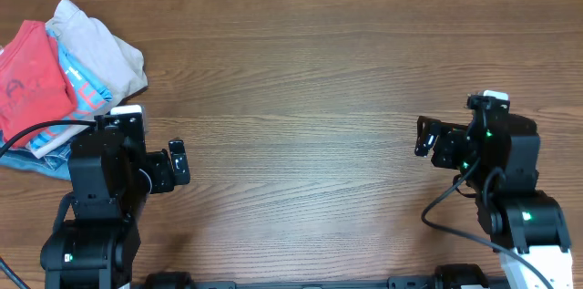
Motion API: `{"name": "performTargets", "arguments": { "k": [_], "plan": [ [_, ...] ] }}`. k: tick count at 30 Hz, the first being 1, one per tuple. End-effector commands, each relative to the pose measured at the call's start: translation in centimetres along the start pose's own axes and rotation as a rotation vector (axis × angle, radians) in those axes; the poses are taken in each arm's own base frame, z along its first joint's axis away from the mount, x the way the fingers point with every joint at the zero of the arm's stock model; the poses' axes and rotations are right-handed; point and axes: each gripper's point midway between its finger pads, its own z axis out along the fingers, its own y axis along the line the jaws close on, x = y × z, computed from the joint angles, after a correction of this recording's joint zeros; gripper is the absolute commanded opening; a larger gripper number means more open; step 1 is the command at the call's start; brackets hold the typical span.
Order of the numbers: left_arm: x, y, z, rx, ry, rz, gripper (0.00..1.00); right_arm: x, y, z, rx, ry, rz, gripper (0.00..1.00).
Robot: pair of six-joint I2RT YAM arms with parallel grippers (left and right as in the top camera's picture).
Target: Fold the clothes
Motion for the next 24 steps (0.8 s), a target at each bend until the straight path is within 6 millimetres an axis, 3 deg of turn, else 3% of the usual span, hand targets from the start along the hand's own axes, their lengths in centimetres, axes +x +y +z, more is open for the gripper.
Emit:
{"name": "performTargets", "arguments": {
  "k": [1, 6, 10, 14, 20, 24],
  "plan": [
    [0.3, 0.4, 0.1, -0.021, 0.007, -0.022, 1.0, 0.7, -0.5, 1.2, 0.026, 0.043, 0.015, 1.0],
    [0.3, 0.4, 0.1, -0.021, 0.007, -0.022, 1.0, 1.9, -0.9, 3.1, 0.045, 0.124, 0.019, 1.0],
    [0.3, 0.4, 0.1, -0.021, 0.007, -0.022, 1.0, 2.3, -1.0, 3.0, 0.046, 0.132, 0.018, 1.0],
    [0.3, 0.4, 0.1, -0.021, 0.006, -0.022, 1.0, 2.0, -0.9, 1.9, 0.041, 0.1, 0.016, 1.0],
    [0.3, 0.4, 0.1, -0.021, 0.007, -0.022, 1.0, 1.5, -0.6, -1.6, 0.005, -0.07, -0.035, 1.0],
    [0.3, 0.4, 0.1, -0.021, 0.007, -0.022, 1.0, 3.3, -0.4, -1.8, -0.058, -0.258, -0.053, 1.0]
  ]
}}
